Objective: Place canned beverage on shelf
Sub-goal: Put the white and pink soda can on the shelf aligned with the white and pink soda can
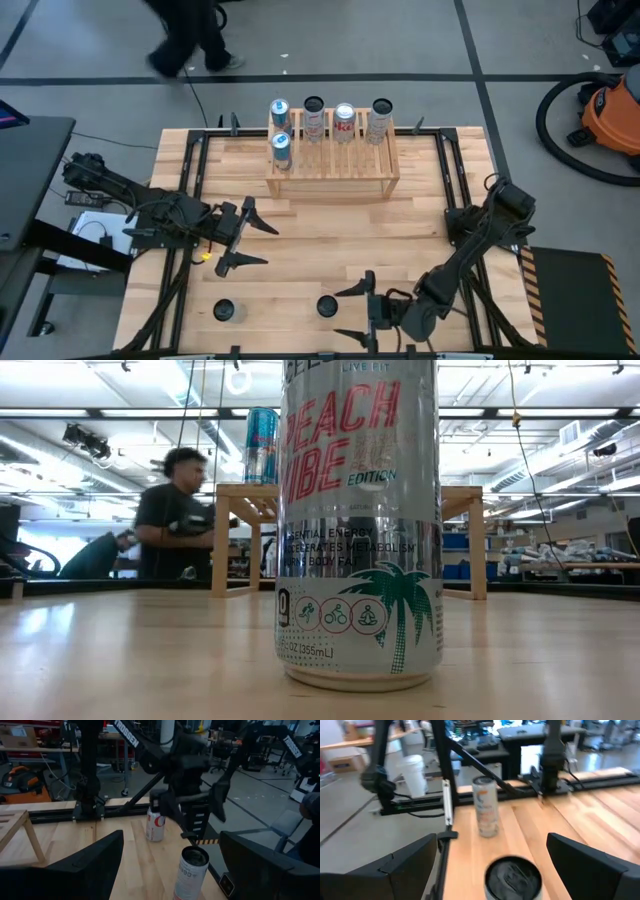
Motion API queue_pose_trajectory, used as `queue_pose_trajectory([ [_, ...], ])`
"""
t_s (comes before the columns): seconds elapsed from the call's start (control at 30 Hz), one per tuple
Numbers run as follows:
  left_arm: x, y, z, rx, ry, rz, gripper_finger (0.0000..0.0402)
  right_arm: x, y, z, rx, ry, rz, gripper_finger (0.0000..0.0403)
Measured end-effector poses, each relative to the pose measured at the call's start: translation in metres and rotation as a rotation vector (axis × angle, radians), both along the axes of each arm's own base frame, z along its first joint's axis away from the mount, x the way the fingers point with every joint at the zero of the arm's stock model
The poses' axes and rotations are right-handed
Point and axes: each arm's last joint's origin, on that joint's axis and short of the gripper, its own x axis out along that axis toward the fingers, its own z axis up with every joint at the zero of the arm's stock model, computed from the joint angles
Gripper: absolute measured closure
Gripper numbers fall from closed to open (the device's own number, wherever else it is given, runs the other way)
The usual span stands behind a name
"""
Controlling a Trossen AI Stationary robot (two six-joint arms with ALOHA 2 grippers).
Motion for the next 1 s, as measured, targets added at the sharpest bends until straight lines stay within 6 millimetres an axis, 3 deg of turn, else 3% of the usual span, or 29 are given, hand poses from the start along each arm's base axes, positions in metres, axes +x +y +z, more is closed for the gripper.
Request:
queue_pose_trajectory([
  [0.37, 0.000, 0.000, 0.000, -0.004, -0.001, 0.000, 0.0069, 0.011, 0.006, -0.044, 0.079, 0.044, -0.110, 0.0017],
  [1.0, 0.000, 0.000, 0.000, -0.020, 0.004, 0.002, 0.0069, 0.015, 0.005, -0.059, 0.089, 0.073, -0.134, 0.0017],
])
